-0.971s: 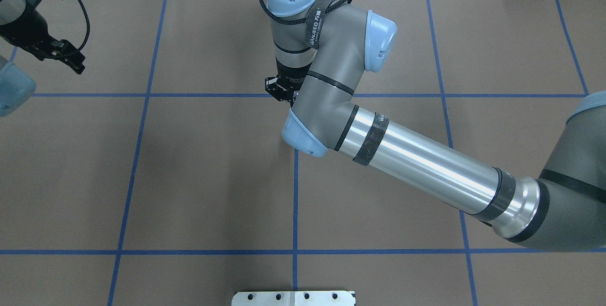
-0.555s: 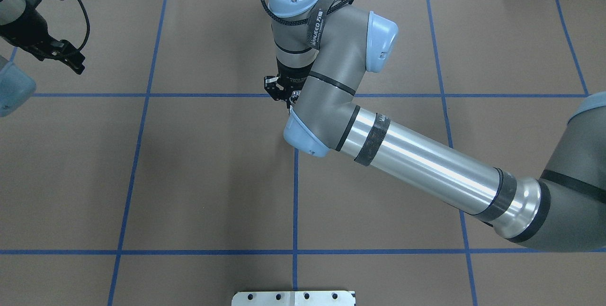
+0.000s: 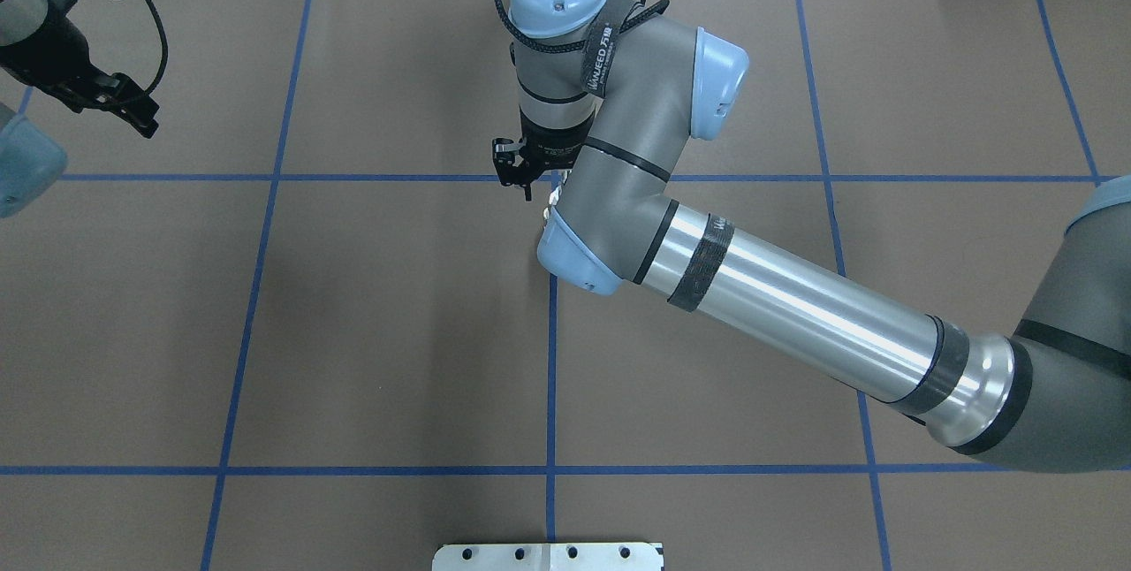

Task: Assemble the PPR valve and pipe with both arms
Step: 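Lower the chrome fitting onto the valve top and seat it, right gripper, then open the right gripper and lift it off the assembled fitting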

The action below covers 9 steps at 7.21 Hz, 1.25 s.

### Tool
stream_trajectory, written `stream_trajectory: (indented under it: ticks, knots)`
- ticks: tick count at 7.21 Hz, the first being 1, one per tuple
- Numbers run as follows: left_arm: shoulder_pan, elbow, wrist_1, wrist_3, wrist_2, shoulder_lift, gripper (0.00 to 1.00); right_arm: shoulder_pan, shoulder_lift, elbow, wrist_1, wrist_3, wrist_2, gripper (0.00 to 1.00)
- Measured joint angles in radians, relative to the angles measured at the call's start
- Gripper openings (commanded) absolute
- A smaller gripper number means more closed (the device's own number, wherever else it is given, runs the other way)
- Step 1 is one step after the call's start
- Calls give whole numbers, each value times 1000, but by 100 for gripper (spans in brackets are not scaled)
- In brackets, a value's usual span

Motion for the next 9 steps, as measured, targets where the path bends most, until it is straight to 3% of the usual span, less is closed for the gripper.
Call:
stream_trajectory:
  ticks: [2,3,4,7,9]
  knots:
    - [-1,0,0,0,0,0,100,0,0,0,1,6,1,79]
    - [-2,0,0,0,0,0,100,0,2,1,1,12,1,85]
    - [-2,0,1,-1,0,0,100,0,3,1,1,16,1,98]
    - [-3,-3,0,3,0,-1,100,19,6,37,-6,33,5,99]
    - [-9,-11,-4,1,0,-2,100,75,-6,146,-92,33,25,99]
